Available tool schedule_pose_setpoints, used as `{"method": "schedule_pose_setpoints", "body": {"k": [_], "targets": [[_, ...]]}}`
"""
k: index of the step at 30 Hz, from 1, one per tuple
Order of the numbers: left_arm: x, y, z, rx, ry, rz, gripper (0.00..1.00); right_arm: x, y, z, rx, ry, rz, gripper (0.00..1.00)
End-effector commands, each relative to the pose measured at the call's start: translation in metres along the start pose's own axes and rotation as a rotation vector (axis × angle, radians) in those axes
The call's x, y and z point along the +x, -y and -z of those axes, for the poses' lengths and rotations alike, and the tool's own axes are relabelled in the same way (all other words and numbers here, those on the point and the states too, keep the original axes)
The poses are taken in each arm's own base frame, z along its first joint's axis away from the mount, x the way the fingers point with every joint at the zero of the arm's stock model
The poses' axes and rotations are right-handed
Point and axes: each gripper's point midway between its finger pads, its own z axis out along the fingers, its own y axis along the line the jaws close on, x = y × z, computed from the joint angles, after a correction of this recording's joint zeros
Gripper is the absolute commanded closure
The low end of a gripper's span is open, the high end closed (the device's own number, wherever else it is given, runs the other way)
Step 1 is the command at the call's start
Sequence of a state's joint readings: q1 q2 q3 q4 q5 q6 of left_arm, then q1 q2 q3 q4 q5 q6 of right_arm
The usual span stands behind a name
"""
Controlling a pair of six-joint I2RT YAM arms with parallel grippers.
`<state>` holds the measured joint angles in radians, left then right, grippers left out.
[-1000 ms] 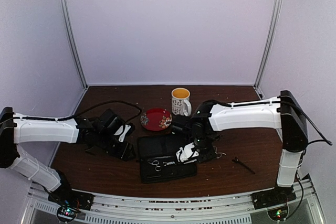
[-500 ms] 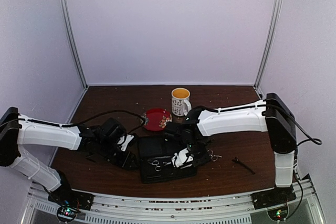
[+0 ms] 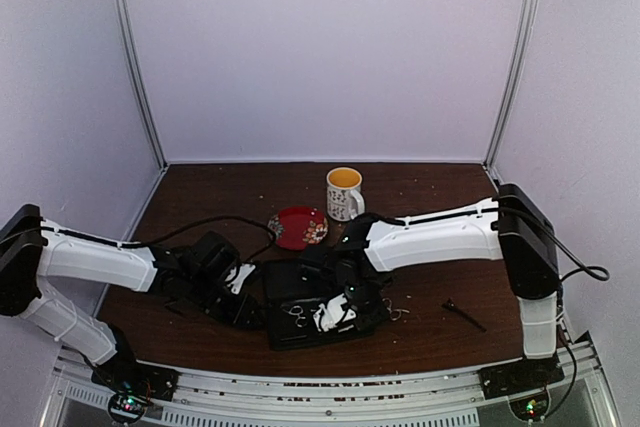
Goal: Sort the hair-cutting tools
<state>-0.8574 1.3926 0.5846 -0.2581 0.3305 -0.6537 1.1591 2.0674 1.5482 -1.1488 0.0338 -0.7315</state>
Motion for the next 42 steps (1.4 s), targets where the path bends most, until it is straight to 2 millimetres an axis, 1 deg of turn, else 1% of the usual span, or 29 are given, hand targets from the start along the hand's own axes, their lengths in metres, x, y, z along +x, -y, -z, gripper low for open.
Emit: {"method": "schedule_pose_setpoints", "body": {"k": [1,9,16,21,34,42], "targets": [[0.0,0.007,-0.004,0.044,0.003,-0.007,0.7,-0.017,0.002,-0.003,0.005,0.054,-0.012,1.0],[0.003,0.007,-0.008,0.055,-0.016,-0.01,0.73,-0.027,0.005,-0.009,0.023,0.085,-0.016,1.0],[0.011,0.003,-0.011,0.053,-0.033,-0.003,0.76,-0.036,0.0,-0.015,-0.001,0.101,-0.005,1.0],[0.013,0.002,-0.012,0.058,-0.037,-0.001,0.78,-0.045,0.0,-0.018,-0.011,0.12,-0.007,1.0],[0.012,0.005,-0.016,0.068,-0.046,-0.007,0.82,-0.074,0.002,-0.01,-0.006,0.225,-0.051,0.98],[0.012,0.006,-0.019,0.07,-0.05,-0.012,0.84,-0.087,0.009,-0.009,0.008,0.253,-0.093,0.98]]}}
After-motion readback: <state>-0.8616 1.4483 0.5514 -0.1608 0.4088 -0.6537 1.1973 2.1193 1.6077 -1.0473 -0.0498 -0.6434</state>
